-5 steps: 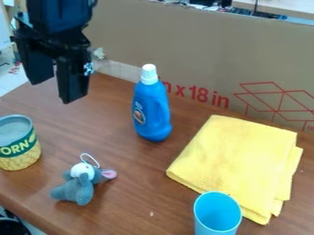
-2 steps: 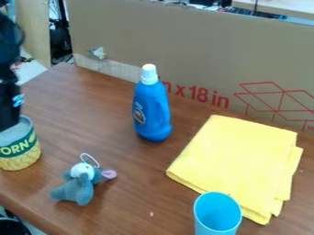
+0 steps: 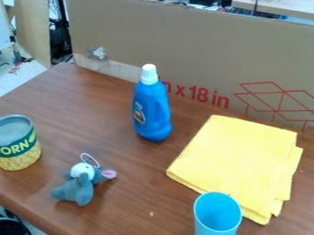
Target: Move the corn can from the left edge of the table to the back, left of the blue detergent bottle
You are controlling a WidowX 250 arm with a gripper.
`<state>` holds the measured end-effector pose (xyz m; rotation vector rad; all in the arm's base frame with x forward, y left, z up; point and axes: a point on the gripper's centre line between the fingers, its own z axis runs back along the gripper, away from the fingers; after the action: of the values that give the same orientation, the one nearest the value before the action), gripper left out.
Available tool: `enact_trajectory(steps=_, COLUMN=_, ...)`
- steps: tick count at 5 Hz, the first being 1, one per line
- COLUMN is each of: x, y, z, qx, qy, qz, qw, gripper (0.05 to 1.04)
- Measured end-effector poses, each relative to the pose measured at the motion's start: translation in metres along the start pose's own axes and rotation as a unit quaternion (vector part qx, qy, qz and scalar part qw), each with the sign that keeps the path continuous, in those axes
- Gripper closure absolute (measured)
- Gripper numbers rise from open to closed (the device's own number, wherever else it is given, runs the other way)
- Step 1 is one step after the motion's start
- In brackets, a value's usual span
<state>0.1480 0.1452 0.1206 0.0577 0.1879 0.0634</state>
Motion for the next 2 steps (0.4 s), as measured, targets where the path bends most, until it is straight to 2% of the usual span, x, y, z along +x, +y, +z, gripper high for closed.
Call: enact_trajectory(steps=2, x=0.004, y=0.010, z=-0.021, qx=0.006, qy=0.040, qz=0.000, qw=0.9992, gripper=0.081)
